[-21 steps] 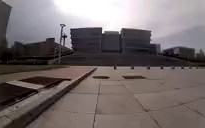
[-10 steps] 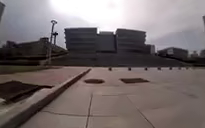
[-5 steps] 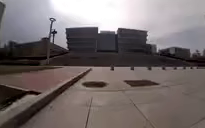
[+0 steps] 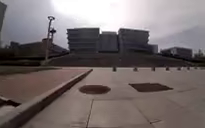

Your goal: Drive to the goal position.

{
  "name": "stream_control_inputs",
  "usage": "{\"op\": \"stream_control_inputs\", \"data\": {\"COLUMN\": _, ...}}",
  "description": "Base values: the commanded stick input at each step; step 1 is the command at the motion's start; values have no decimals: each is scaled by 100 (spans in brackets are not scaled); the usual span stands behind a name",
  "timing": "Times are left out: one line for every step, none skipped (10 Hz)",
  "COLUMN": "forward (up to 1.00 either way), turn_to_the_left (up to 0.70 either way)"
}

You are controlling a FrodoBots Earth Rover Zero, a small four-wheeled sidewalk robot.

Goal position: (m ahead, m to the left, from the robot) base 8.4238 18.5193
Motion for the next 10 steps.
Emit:
{"op": "stream_control_inputs", "data": {"forward": 100, "turn_to_the_left": 0}}
{"op": "stream_control_inputs", "data": {"forward": 100, "turn_to_the_left": 0}}
{"op": "stream_control_inputs", "data": {"forward": 100, "turn_to_the_left": 0}}
{"op": "stream_control_inputs", "data": {"forward": 100, "turn_to_the_left": 0}}
{"op": "stream_control_inputs", "data": {"forward": 100, "turn_to_the_left": 0}}
{"op": "stream_control_inputs", "data": {"forward": 100, "turn_to_the_left": 0}}
{"op": "stream_control_inputs", "data": {"forward": 100, "turn_to_the_left": 0}}
{"op": "stream_control_inputs", "data": {"forward": 100, "turn_to_the_left": 0}}
{"op": "stream_control_inputs", "data": {"forward": 100, "turn_to_the_left": 0}}
{"op": "stream_control_inputs", "data": {"forward": 100, "turn_to_the_left": 0}}
